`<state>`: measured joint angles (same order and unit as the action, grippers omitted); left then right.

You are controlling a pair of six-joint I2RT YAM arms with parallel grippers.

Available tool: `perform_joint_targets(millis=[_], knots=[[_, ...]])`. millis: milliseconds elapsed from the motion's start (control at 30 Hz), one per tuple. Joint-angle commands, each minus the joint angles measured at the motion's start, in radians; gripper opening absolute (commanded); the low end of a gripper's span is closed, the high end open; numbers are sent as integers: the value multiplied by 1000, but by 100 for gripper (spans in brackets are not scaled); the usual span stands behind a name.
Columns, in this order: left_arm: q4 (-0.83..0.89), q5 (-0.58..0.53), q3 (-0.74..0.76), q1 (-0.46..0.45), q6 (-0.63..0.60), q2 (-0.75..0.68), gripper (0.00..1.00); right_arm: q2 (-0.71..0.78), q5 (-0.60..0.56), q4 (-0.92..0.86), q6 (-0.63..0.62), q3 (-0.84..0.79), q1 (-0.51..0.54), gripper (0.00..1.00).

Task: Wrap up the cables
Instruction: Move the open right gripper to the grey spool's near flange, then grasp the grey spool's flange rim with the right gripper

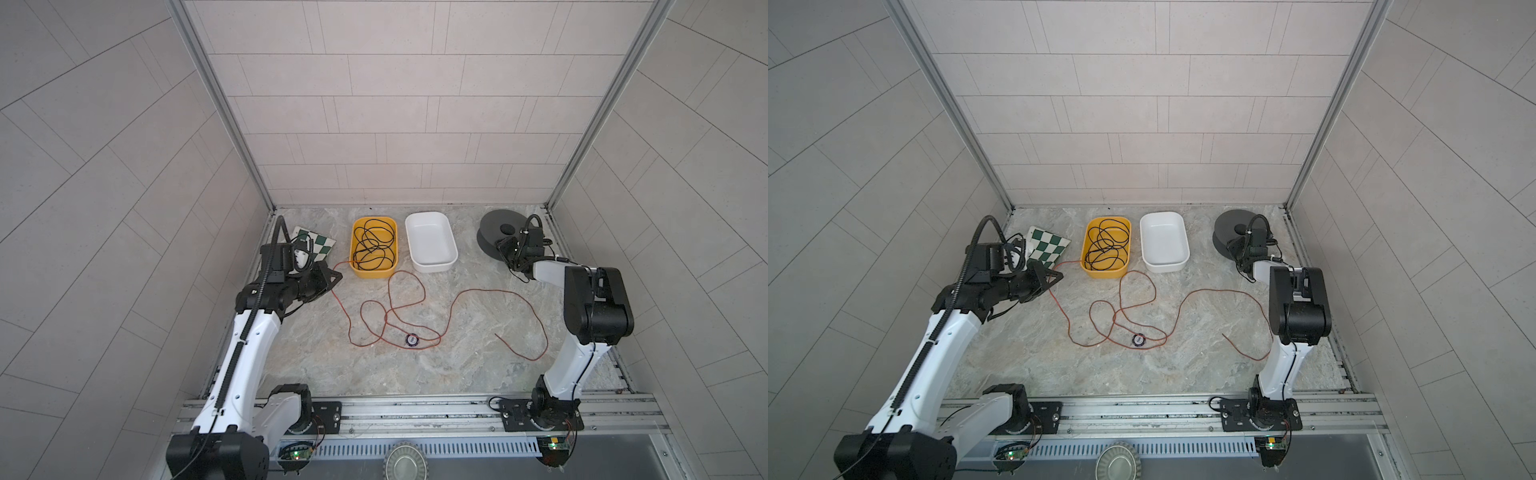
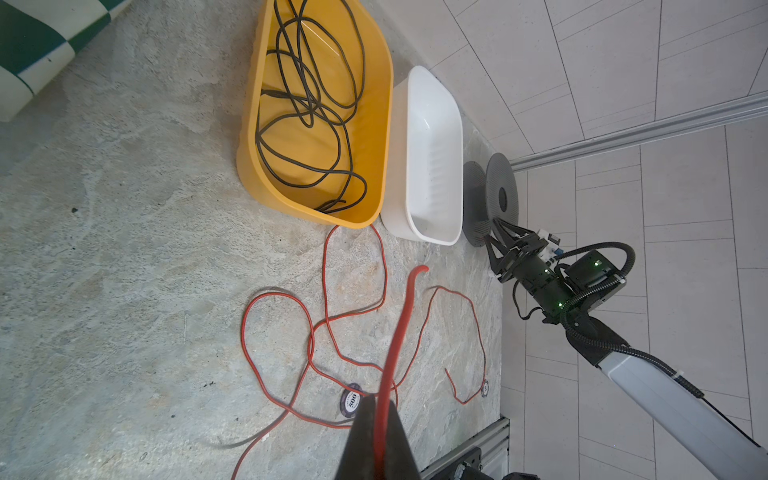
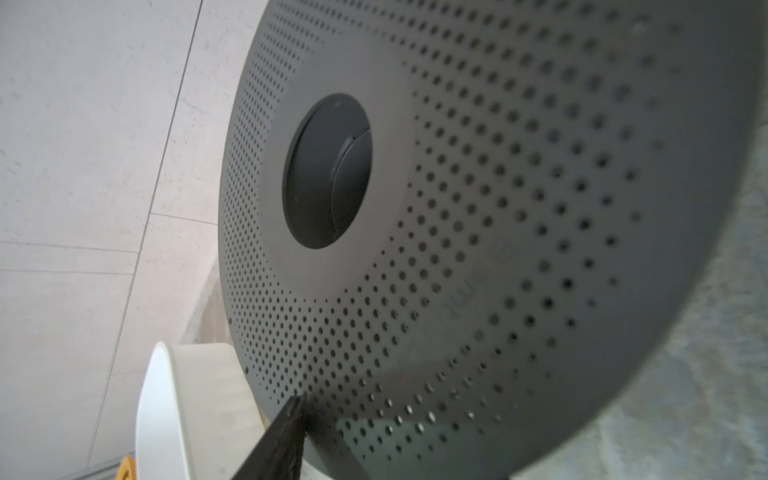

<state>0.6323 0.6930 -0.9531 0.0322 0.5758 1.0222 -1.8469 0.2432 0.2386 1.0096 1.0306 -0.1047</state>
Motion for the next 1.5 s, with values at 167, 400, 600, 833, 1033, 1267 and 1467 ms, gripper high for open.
perform_joint_targets(millis=[167, 400, 600, 833, 1033, 1267, 1467], knots=[[-20, 0, 10, 2, -2, -19, 0, -7, -27, -11, -6, -3, 5, 25], [-20, 0, 11, 2, -3, -22, 0, 19, 0, 1, 4, -25, 5, 12], [-25, -2, 11, 3, 2, -23, 0, 75, 31, 2, 19, -71, 5, 9], [-32, 2, 16, 2, 13, -32, 0, 111, 60, 90, 102, -139, -15, 32], [-44, 9, 23, 2, 19, -38, 0, 137, 16, 165, 154, -182, -13, 46], [-63, 22, 31, 3, 32, -33, 0, 127, -63, 269, 204, -200, -8, 49], [-71, 27, 34, 3, 44, -39, 0, 16, -71, 449, 276, -188, -1, 52]])
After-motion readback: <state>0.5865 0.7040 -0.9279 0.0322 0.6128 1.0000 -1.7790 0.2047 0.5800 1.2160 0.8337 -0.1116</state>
